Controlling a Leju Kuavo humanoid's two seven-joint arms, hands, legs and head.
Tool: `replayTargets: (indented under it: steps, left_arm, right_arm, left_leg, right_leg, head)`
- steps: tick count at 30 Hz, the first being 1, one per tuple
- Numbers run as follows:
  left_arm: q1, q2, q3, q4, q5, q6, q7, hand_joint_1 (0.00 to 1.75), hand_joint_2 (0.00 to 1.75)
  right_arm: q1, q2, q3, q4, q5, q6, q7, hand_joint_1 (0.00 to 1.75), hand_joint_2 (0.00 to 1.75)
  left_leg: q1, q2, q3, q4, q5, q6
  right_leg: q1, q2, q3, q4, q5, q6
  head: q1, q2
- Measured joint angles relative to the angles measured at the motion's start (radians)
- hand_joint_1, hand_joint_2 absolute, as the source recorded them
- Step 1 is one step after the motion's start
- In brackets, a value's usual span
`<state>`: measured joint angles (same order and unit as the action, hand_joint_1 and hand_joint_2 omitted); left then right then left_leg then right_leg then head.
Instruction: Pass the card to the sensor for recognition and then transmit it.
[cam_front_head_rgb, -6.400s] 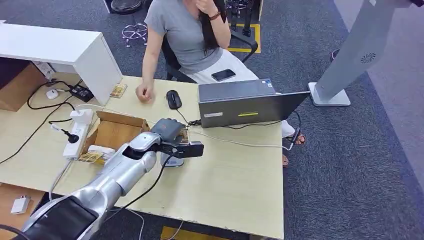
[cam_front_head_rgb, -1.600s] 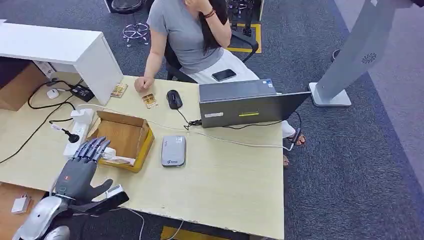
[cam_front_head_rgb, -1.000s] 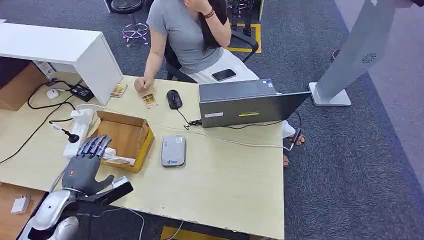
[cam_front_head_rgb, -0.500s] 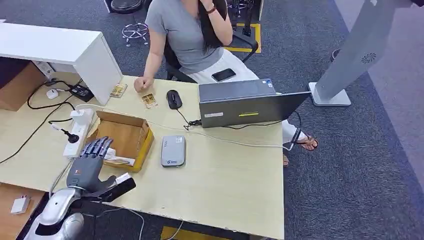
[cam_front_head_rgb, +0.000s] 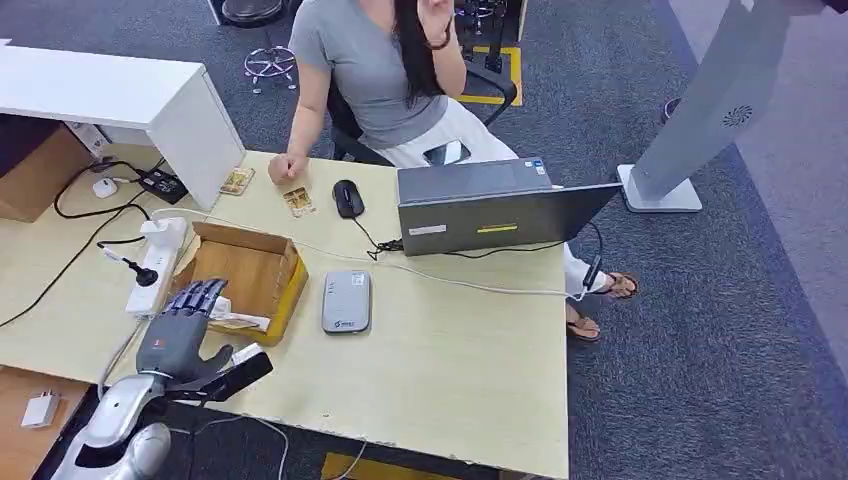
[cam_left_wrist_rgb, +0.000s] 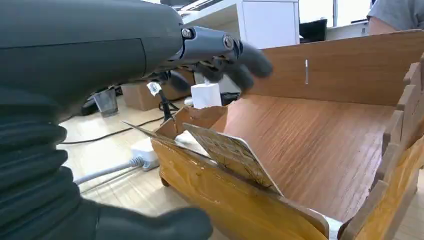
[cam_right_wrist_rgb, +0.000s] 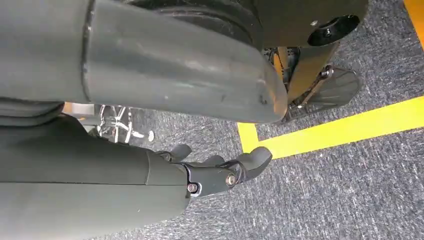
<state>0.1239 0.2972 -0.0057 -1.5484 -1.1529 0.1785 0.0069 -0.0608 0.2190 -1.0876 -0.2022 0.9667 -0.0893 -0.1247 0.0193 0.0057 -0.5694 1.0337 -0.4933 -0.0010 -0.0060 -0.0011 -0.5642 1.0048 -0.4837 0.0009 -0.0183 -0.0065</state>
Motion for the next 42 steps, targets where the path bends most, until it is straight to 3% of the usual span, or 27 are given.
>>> replayTargets:
  steps: [37,42]
  left_arm:
    - [0.004,-0.002,0.0,0.0,0.048,0.041,-0.052,1.75,1.75]
    - [-0.054,-0.006,-0.003,0.0,0.069,0.039,-0.06,1.75,1.75]
  right_arm:
    - [0.0,-0.004,0.0,0.0,0.019,0.007,-0.007,0.0,0.0]
    - [-0.001,-0.004,0.001,0.0,0.031,0.008,-0.006,0.0,0.0]
  left_leg:
    - [0.0,0.0,0.0,0.0,0.0,0.0]
    - [0.0,-0.001,0.0,0.0,0.001,0.0]
  right_leg:
    - [0.0,0.0,0.0,0.0,0.0,0.0]
    - [0.0,-0.001,0.0,0.0,0.001,0.001]
  head:
    - [0.0,0.0]
    - [0.0,0.0]
